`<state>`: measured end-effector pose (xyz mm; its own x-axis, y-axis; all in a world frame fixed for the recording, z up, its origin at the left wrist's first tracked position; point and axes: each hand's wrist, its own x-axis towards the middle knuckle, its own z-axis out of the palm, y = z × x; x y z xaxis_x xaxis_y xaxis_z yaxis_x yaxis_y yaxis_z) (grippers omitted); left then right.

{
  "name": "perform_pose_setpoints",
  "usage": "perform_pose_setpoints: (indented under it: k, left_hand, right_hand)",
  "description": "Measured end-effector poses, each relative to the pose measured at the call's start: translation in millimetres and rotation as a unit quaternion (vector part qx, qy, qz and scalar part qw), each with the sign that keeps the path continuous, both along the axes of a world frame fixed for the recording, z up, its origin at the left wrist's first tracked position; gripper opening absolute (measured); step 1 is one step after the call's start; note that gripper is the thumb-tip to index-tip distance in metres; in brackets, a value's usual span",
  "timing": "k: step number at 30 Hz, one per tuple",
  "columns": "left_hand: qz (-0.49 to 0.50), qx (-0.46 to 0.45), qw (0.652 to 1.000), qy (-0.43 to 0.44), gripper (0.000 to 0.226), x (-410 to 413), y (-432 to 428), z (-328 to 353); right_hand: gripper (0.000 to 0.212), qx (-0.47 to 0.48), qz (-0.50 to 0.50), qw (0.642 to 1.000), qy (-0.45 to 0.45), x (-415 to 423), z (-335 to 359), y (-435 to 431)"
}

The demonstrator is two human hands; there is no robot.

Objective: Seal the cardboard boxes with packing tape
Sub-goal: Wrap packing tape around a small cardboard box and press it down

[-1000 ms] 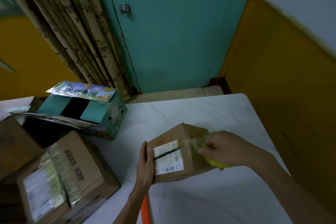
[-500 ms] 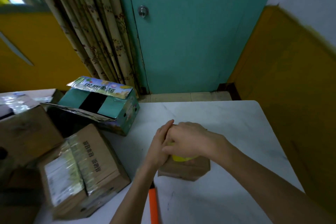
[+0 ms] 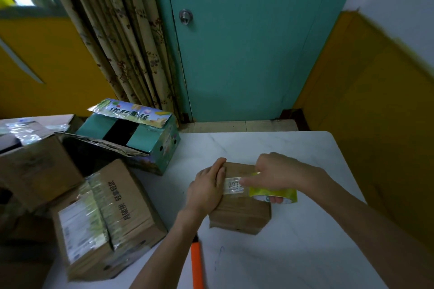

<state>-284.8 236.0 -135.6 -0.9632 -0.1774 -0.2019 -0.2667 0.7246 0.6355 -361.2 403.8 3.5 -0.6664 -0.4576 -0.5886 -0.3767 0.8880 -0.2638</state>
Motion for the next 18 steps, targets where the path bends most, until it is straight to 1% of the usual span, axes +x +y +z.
perform_pose_setpoints:
  k: [2, 4, 6, 7, 9, 13, 18]
  left_hand:
    - [-0.004, -0.012, 1.000, -0.003, 0.044, 0, 3, 2]
    - [-0.003, -0.021, 1.000, -0.005, 0.044, 2, 1, 2]
    - [0.001, -0.029, 1.000, -0.005, 0.045, 2, -4, 0]
    - [0.001, -0.030, 1.000, -0.006, 0.045, 1, -4, 0]
    - [-0.005, -0.027, 1.000, -0.006, 0.044, 0, 2, 0]
    - [-0.002, -0.019, 1.000, -0.001, 0.045, -2, 10, -3]
    - [-0.001, -0.021, 1.000, -0.003, 0.046, -1, 8, 0]
  right_hand:
    - [0.048, 0.008, -0.004, 1.000, 0.013, 2, -4, 6]
    - [0.047, 0.047, 0.014, 0.997, 0.065, 1, -10, 15]
    - [0.054, 0.094, 0.013, 0.991, 0.099, -5, -20, 33]
    - [0.058, 0.103, -0.004, 0.991, 0.090, -8, -27, 45]
    - [0.062, 0.089, -0.031, 0.993, 0.069, -10, -44, 66]
    - [0.067, 0.023, -0.051, 0.994, 0.096, -4, -65, 83]
    - [0.068, -0.002, -0.047, 0.990, 0.132, -13, -58, 84]
